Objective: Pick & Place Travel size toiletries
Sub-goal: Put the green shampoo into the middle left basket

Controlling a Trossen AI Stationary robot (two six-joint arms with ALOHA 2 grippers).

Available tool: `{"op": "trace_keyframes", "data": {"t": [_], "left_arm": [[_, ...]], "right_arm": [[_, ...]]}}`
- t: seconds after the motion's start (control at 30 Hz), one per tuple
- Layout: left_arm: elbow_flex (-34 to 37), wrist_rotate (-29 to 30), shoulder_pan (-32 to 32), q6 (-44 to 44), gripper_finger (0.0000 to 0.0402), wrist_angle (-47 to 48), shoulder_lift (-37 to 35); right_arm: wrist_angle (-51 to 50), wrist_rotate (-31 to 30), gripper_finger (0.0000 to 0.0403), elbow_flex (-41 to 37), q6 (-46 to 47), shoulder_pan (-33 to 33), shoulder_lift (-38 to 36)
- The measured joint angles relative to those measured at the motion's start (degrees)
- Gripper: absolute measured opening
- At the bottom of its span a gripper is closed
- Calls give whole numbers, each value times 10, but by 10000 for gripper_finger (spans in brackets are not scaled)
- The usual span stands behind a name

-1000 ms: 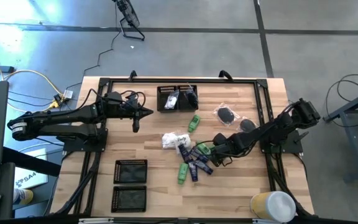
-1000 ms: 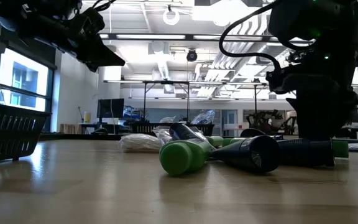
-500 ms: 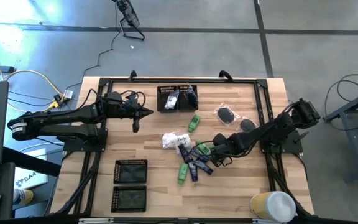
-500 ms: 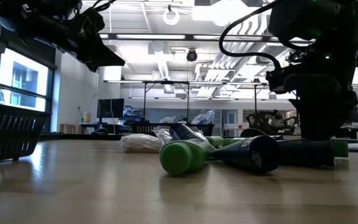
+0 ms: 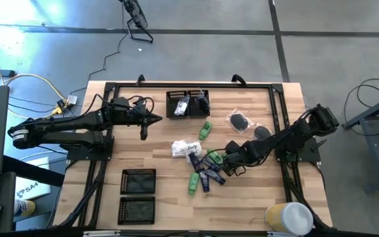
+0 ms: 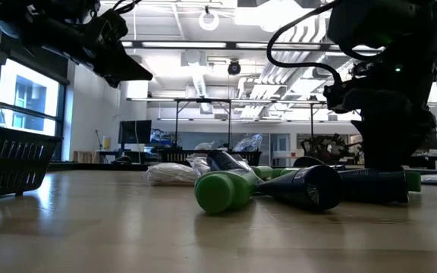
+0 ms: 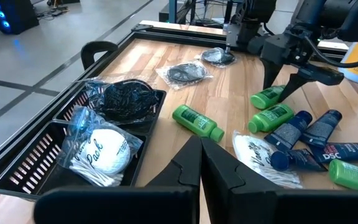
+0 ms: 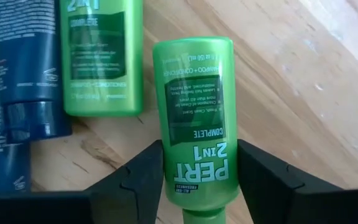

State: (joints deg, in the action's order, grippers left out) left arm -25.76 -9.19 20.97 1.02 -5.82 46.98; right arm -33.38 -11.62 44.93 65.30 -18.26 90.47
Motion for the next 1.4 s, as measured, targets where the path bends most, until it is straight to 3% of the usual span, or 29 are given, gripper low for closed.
{"op": "trace_keyframes", "data": {"t": [0.6,1.0,1.2,1.4], "left_arm": [[0,0,0,0,0,0,0],[0,0,0,18,5,-4,0],[0,0,0,-1,73,-15,0],[0,10,0,-166,185,-66,0]], "right_arm": [[7,11,152,25,-38,0,0],[-24,-44,152,103,-135,20,0],[-15,-80,157,143,-199,32,0],[15,-87,152,175,-268,42,0]]}}
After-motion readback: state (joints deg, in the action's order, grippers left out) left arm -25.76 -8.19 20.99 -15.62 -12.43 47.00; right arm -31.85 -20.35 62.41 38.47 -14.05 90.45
